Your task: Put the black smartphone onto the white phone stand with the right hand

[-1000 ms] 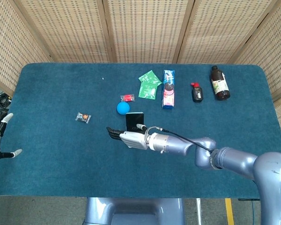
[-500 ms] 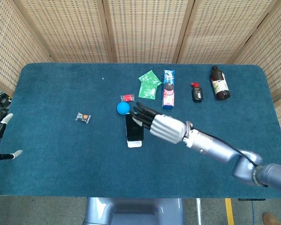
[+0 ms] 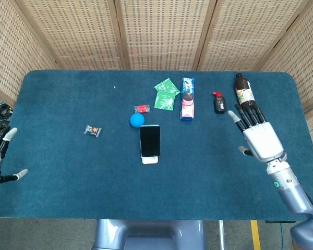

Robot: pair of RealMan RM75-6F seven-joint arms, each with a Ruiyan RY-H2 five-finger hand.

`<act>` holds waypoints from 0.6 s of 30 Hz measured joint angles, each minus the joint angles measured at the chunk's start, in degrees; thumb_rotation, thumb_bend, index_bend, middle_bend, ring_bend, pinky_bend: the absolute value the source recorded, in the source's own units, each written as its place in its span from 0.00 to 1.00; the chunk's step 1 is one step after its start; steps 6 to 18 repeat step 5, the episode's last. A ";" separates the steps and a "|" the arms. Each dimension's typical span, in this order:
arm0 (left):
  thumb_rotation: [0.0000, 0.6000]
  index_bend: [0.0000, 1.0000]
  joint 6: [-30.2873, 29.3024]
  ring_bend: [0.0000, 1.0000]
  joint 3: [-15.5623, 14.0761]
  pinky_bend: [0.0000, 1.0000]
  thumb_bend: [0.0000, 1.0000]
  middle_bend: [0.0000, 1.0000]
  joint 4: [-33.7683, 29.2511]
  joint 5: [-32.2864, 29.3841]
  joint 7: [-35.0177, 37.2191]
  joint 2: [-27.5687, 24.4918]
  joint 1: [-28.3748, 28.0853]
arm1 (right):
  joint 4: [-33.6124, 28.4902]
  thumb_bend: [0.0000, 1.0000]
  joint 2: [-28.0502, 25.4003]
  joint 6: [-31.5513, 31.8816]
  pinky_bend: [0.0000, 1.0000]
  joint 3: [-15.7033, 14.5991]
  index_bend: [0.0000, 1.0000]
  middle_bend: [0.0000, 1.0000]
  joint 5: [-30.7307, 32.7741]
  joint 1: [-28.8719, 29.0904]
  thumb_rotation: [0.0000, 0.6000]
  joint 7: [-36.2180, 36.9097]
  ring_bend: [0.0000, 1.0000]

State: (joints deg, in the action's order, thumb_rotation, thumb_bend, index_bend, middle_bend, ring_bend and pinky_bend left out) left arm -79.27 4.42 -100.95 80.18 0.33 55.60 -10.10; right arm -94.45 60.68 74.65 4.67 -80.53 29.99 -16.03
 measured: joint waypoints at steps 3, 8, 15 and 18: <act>1.00 0.00 -0.38 0.00 -0.19 0.00 0.00 0.00 -0.06 0.79 0.14 0.03 0.17 | -2.05 0.00 0.77 1.96 0.00 -1.07 0.00 0.00 2.81 -3.80 1.00 1.72 0.00; 1.00 0.00 -0.52 0.00 -0.34 0.00 0.00 0.00 -0.09 1.25 0.38 0.03 0.26 | -2.32 0.00 2.12 3.32 0.00 -1.88 0.00 0.00 3.91 -5.97 1.00 2.22 0.00; 1.00 0.00 -0.52 0.00 -0.34 0.00 0.00 0.00 -0.09 1.25 0.38 0.03 0.26 | -2.32 0.00 2.12 3.32 0.00 -1.88 0.00 0.00 3.91 -5.97 1.00 2.22 0.00; 1.00 0.00 -0.52 0.00 -0.34 0.00 0.00 0.00 -0.09 1.25 0.38 0.03 0.26 | -2.32 0.00 2.12 3.32 0.00 -1.88 0.00 0.00 3.91 -5.97 1.00 2.22 0.00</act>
